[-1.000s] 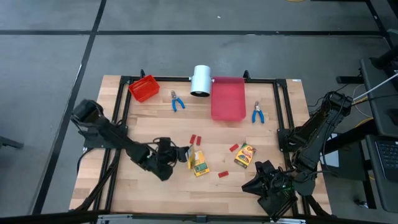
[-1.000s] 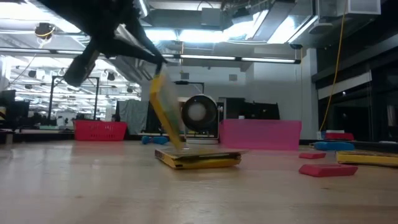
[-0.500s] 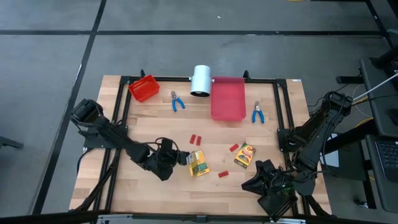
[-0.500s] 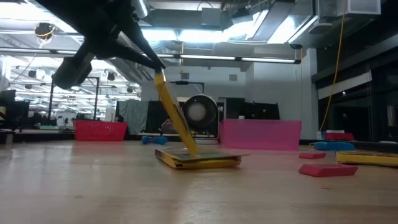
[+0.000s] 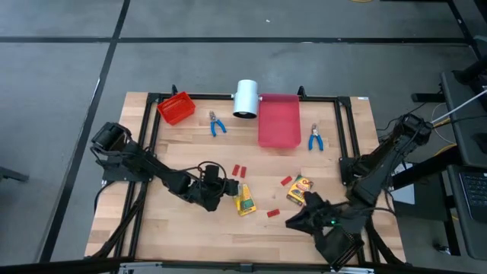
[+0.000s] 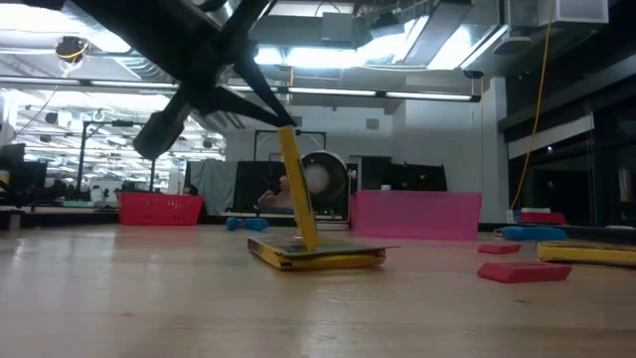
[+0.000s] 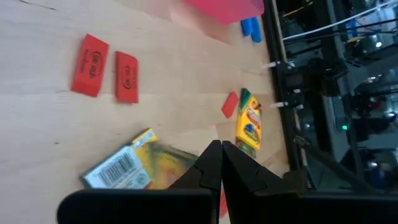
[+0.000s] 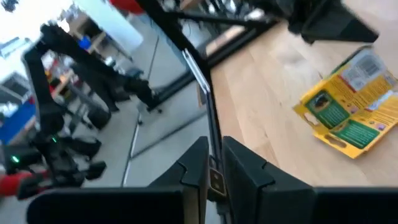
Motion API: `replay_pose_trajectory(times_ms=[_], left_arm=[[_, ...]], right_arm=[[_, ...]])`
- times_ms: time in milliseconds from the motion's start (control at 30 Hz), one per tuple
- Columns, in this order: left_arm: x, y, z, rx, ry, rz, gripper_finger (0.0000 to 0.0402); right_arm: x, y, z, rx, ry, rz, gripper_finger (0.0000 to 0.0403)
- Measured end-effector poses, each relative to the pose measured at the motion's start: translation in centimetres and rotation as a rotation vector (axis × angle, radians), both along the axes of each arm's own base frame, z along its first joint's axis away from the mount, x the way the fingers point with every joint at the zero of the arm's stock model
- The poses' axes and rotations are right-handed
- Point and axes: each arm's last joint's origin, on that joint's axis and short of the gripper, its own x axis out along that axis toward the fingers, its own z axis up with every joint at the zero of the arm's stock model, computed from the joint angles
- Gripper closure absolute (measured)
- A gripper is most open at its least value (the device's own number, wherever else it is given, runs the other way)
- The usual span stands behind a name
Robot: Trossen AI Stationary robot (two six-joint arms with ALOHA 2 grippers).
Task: Pick & Place School Supplies
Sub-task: Put the yellow crayon box into the red bin
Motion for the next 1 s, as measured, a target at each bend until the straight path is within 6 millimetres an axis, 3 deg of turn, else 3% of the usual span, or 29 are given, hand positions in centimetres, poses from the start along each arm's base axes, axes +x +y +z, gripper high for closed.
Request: replay_pose_trajectory(times_ms=[233,400,600,833,1000], left_arm=[[0.1,0.2,0.0,0.001,0.002,0.004,0.0400],[0.1,0.3,-0.1,0.013,0.021,-0.005,0.0400],[-1.0,-0.8,-1.0,-0.055,0.166,-0.155,0.0400],[-2.6,-3.4,-1.2,-0.111,0.194,-0.217,0.0400],[-3.1,-3.3,-1.6,-0.131,0.235,-0.179,0.0400]], right_arm=[[2.2,-1.4,-0.7,-0.017,0.048,0.064,0.0329],[3.0,-2.1,-0.8,-0.005,0.063,0.071,0.0271],[3.8,-3.1,-0.9,0.079,0.096,0.039,0.0214],[5.9,-5.0,-1.9,0.164,0.173,0.021,0.0204],[8.4,-6.2,-3.9,0.240,0.241,0.052,0.0204]])
